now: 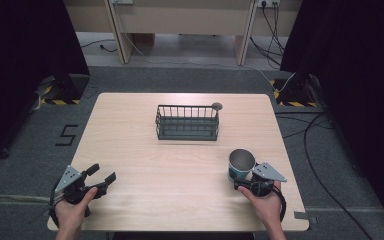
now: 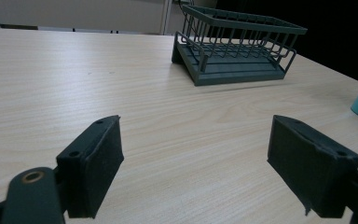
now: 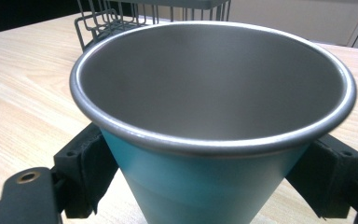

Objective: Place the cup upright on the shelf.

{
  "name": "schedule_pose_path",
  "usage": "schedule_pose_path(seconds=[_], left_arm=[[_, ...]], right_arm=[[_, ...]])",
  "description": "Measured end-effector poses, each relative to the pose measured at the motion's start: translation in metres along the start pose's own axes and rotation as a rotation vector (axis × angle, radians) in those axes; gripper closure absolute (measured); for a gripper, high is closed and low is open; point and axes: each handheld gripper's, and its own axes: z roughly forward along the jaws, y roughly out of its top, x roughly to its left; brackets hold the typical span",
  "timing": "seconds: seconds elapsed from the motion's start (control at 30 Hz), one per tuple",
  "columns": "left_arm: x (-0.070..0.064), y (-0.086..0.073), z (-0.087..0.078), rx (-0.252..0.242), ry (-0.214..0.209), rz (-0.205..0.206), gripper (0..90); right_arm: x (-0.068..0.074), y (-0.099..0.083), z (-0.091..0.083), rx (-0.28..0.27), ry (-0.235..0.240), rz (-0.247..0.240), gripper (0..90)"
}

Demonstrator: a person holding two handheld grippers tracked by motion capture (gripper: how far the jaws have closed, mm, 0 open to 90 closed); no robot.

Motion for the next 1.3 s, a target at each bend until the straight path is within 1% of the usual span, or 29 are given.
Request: schedule_pose_path(seconds=[0.4,0.57,0.63,0.7,0.8,1.03,1.17,1.3], left_arm=[[0.0,0.0,0.0,-0.003,0.003,-0.003,17.1],[0.0,0.0,-0.001,-0.005,0.005,-0.004,17.4],[0.0,0.0,-0.001,-0.005,0.005,-0.004,17.4],[0.0,0.0,-0.001,-0.007,0.005,-0.006,17.4],[0.001,0.0,-0.001,-0.007,0.006,-0.006,17.4],[0.001,0.0,-0.001,-0.006,0.005,-0.007,17.4],[0.001,0.0,0.0,-0.006,0.004,-0.006,17.4],[0.001,0.0,-0.001,-0.008,0.007,-0.008,17.3]], right_arm=[[0.003,0.006,-0.002,-0.02,0.018,0.004,17.4],[0.007,0.014,-0.003,-0.048,0.028,0.0,17.5],[0.007,0.016,-0.002,-0.052,0.026,0.0,17.4],[0.008,0.019,-0.002,-0.071,0.008,-0.005,17.4],[0.009,0.024,-0.002,-0.091,0.011,0.004,17.4],[0.009,0.033,0.0,-0.107,0.005,0.001,17.4],[0.01,0.039,0.002,-0.12,-0.011,0.005,17.4],[0.01,0.042,0.004,-0.124,0.001,0.006,17.5]])
